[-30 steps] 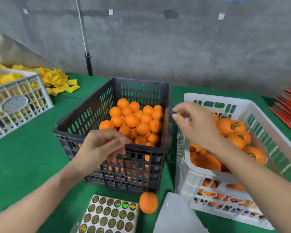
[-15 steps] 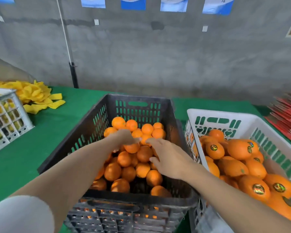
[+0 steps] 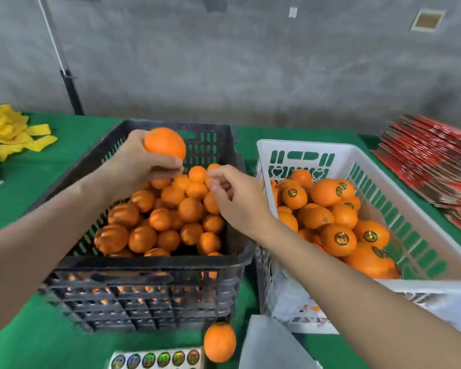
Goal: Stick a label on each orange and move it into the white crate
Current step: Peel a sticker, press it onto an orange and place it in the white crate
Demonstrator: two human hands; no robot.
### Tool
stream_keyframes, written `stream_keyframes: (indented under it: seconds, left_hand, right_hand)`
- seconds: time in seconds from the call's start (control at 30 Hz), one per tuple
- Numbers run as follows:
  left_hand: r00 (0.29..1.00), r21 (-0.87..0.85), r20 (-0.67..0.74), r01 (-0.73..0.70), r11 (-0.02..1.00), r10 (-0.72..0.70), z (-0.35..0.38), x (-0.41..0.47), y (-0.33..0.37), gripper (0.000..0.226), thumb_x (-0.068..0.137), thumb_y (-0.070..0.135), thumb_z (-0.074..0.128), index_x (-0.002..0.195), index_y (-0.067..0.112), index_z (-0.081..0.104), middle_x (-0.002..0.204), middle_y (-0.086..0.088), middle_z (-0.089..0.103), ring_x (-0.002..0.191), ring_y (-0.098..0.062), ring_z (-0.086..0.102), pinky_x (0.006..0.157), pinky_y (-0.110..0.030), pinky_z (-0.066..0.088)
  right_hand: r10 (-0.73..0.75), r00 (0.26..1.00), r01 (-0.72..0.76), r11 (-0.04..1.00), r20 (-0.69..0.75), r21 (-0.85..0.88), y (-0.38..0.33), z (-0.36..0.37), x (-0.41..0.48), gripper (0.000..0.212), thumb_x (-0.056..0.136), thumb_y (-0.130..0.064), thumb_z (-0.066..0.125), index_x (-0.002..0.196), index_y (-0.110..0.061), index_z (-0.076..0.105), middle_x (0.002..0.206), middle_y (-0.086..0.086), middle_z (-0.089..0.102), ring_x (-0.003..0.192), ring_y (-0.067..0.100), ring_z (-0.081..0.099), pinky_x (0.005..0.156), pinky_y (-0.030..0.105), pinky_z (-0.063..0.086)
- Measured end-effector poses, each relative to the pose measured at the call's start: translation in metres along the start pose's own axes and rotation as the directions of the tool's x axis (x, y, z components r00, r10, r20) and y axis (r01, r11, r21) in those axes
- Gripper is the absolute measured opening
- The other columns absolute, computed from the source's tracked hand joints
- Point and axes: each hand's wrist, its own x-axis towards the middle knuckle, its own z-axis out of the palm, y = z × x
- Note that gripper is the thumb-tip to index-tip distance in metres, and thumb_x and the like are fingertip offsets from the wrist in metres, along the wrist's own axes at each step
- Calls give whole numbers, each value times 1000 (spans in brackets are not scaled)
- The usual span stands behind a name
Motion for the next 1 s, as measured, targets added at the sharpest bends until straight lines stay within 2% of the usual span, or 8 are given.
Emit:
stream_keyframes:
  seconds: [0.13,0.27,0.4,0.5,0.6,0.7,0.83,1.0]
  left_hand:
    - [982,-139,77,-163,977,175,6,-71,10,99,37,22,95,123,10,48,86,-5,70,71,-22,73,61,-26,58]
    - [965,-156,223,-108,982,141,41,-131,-4,76,25,37,98,95,20,73,83,-3,73,74,-22,73,62,-24,57]
    - [976,4,216,-43,999,41,87,-174,-38,66,32,30,93,93,19,71,86,-7,73,83,-28,71,79,-41,57]
    - [973,99,174,135,986,-151,124,-198,-74,63,39,28,87,98,19,68,91,-11,74,89,-33,69,88,-50,53]
    - [938,223,154,273,936,-311,151,-209,-114,61,56,13,91,110,12,63,97,-11,69,92,-30,65,83,-39,53]
    - [878,132,131,445,886,-461,165,-215,-149,56,66,3,84,116,7,60,105,-15,66,94,-30,67,92,-43,53]
    - [822,20,77,565,825,-565,166,-228,-174,71,41,34,92,102,25,56,137,-13,46,111,-28,60,103,-43,45]
    - [849,257,338,332,907,-407,157,-227,-164,102,29,62,83,125,58,48,153,6,34,145,-15,17,119,-49,4]
  right_hand:
    - [-129,987,151,949,-98,277,-12,-38,-75,19,93,-10,54,111,-12,59,98,-12,63,94,5,62,74,14,47]
    - [-44,998,31,950,37,312,14,-63,-177,12,92,-16,57,102,-15,63,89,-11,67,83,6,64,70,20,50]
    - [317,917,-319,947,241,-31,71,-62,-250,16,89,-7,58,100,-16,66,72,-12,56,63,3,50,59,17,39]
    - [640,703,-507,757,310,-411,101,-58,-273,48,91,-50,52,123,-15,54,80,-7,56,75,11,58,65,21,42]
    - [731,587,-565,677,347,-472,108,-49,-284,68,84,-64,50,131,-16,40,106,1,62,95,20,62,74,28,46]
    - [701,618,-649,711,357,-272,107,-37,-286,59,81,-42,67,128,-16,41,105,0,61,91,18,62,72,26,48]
    - [670,653,-755,609,352,241,95,-36,-282,35,83,-2,67,104,-25,54,73,-2,44,60,9,45,48,18,43]
    - [449,765,-622,703,462,346,74,-64,-274,27,81,5,67,75,-20,56,55,-21,54,53,-1,49,50,14,39]
